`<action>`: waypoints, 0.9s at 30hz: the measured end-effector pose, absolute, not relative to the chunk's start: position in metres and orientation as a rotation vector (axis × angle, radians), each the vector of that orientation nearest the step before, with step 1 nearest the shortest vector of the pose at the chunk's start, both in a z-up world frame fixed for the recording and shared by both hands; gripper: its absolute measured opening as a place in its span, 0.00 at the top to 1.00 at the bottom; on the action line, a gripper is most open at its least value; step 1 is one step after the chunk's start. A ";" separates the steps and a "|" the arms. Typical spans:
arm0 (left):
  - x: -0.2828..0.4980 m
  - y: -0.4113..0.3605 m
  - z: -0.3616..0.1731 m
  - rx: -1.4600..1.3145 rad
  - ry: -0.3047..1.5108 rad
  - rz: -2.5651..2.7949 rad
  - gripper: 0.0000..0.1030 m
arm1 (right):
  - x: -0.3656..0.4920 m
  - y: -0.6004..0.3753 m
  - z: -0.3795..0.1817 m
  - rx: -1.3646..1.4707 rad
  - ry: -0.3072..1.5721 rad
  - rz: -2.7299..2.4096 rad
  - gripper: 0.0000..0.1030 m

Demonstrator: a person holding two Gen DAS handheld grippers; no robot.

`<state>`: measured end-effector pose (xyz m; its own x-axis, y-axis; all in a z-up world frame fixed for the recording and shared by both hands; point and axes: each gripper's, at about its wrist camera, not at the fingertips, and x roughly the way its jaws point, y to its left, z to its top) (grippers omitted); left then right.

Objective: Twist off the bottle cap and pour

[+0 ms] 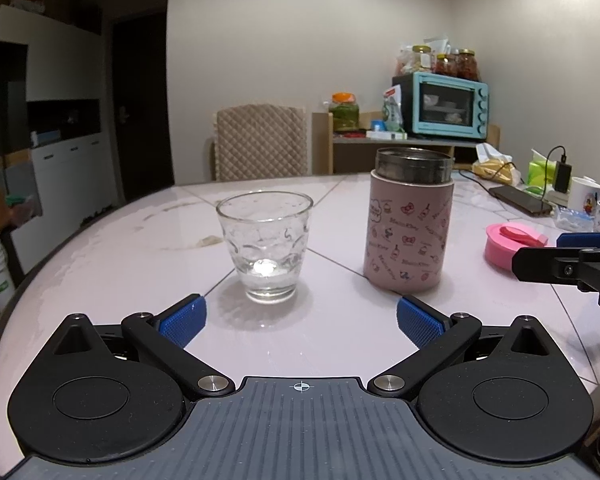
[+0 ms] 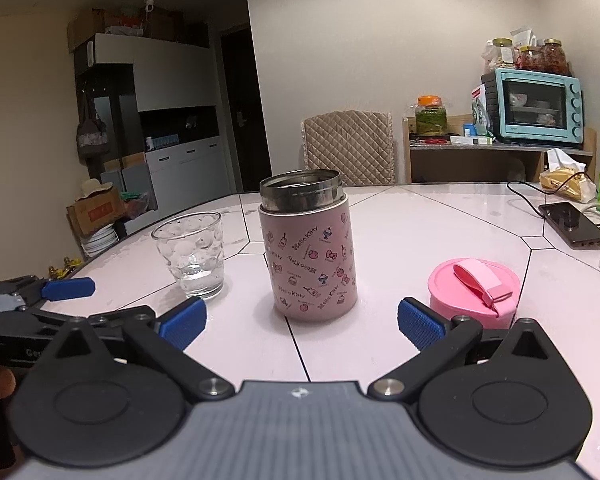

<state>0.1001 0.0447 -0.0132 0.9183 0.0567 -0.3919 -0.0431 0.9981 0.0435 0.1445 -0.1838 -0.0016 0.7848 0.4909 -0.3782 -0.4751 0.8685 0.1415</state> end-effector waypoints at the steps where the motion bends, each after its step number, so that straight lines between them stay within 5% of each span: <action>1: 0.099 0.044 -0.013 0.036 0.404 0.052 0.00 | 0.143 -0.185 -0.002 0.041 0.418 0.520 0.00; 27: 0.052 0.018 0.000 0.044 0.359 0.034 0.00 | 0.099 -0.209 0.009 0.060 0.383 0.471 0.00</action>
